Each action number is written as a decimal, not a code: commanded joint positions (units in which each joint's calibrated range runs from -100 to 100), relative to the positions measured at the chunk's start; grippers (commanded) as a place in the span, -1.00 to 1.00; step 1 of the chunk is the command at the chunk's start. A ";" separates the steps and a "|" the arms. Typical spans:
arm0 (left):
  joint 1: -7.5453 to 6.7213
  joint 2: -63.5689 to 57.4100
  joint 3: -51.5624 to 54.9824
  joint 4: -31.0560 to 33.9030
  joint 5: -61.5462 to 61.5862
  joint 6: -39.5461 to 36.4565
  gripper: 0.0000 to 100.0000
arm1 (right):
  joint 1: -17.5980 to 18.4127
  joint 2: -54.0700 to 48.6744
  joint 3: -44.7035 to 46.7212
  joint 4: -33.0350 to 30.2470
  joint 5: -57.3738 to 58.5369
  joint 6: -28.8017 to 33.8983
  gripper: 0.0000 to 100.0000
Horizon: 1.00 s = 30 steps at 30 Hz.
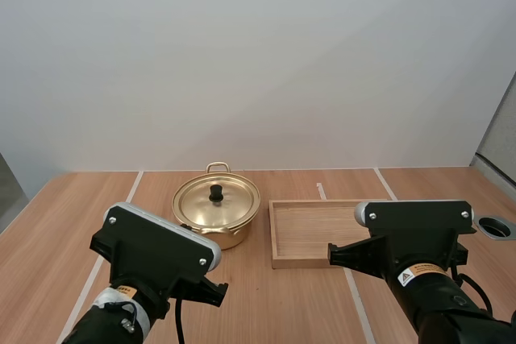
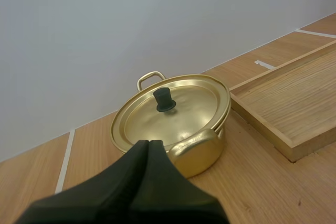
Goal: Open the pot, put the pineapple inside, and close it
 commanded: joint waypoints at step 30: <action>-0.19 -0.46 0.05 40.01 -4.78 -60.52 -1.00 | -0.25 -0.42 0.36 0.26 -0.31 0.15 -1.00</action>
